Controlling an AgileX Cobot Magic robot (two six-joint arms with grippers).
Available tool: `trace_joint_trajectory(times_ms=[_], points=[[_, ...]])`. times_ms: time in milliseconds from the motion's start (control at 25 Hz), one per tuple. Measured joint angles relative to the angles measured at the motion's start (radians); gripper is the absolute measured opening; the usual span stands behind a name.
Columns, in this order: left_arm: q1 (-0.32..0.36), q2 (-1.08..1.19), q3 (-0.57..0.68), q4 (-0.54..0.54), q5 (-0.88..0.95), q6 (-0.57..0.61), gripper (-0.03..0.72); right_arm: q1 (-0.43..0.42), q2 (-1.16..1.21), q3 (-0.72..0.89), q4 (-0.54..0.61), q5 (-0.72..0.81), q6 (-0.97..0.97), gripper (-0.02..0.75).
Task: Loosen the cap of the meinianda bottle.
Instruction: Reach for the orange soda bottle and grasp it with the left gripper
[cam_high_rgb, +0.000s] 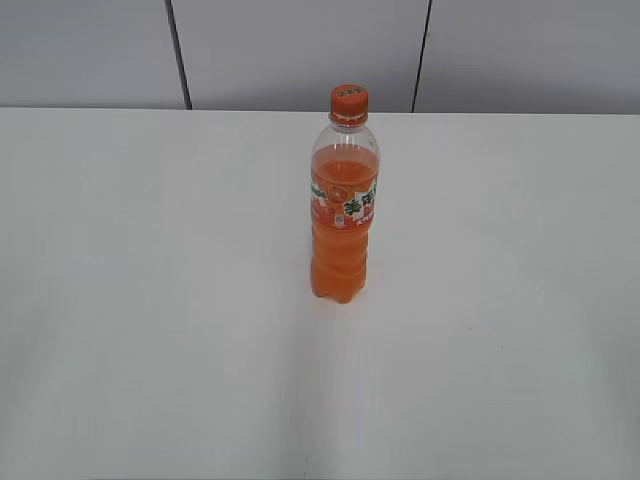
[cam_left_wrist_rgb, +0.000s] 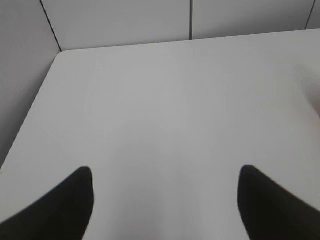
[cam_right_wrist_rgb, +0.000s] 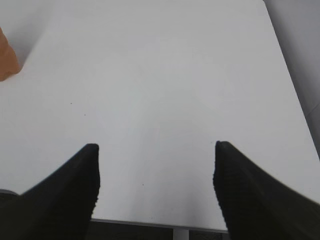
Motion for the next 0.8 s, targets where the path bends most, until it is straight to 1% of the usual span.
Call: trace_joint_trajectory(times_ms=[200,400,800], points=[[0.0,0.096,-0.008,-0.008,-0.015,0.0,0.54,0.0,0.0,0.0,-0.001,0.0,0.0,0.533],[0.0,0.209,-0.009,-0.008,-0.021,0.0,0.517,0.0,0.0,0.0,-0.001,0.0,0.0,0.533],[0.0,0.449,-0.009,0.03,-0.022,0.0,0.506,0.0,0.0,0.0,-0.001,0.0,0.0,0.533]])
